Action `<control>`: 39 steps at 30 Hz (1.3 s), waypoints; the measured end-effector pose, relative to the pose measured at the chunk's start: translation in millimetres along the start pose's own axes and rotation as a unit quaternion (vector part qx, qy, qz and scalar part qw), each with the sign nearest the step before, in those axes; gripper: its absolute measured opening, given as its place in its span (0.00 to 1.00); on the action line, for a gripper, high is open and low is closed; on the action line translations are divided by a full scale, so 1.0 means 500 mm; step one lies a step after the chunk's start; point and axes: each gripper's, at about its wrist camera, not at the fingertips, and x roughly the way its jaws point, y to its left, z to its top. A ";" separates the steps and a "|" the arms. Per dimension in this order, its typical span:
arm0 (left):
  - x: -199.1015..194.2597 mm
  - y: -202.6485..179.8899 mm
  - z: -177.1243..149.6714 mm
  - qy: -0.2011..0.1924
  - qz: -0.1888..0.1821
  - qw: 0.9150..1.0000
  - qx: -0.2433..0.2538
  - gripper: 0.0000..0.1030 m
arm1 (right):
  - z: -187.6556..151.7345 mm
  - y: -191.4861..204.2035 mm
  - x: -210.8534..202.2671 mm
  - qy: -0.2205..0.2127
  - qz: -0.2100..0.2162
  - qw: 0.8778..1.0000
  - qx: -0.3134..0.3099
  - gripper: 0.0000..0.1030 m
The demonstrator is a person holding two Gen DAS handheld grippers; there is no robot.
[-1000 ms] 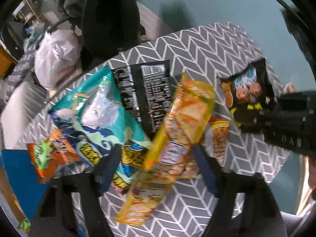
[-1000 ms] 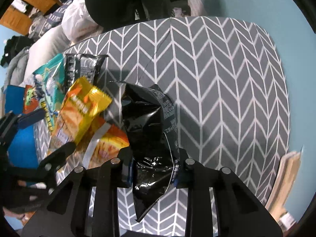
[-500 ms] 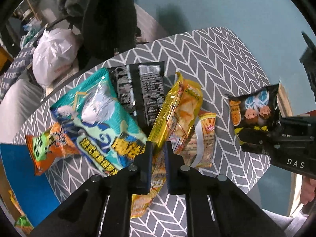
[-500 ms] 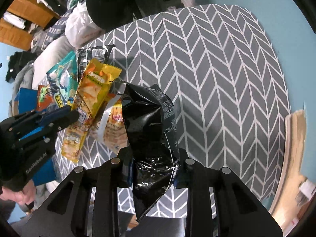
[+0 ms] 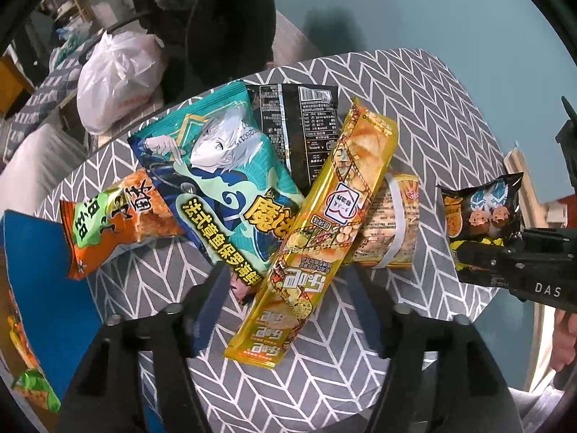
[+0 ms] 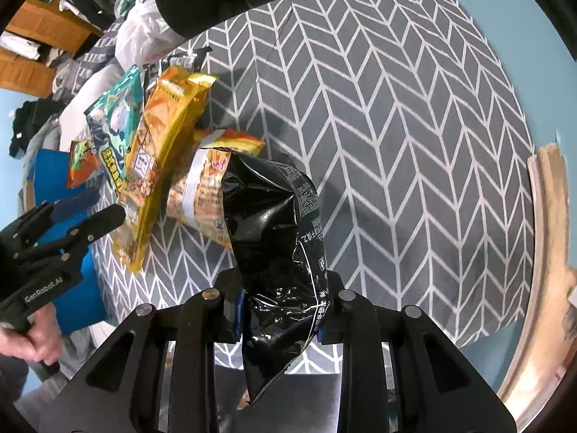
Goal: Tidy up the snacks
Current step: 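Lift the black bag and yellow cracker bag and carry both toward the box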
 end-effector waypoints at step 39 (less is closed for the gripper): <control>0.000 -0.068 -0.025 -0.004 0.038 0.997 0.070 0.31 | -0.063 0.038 -0.041 -0.018 -0.006 1.000 0.013 0.25</control>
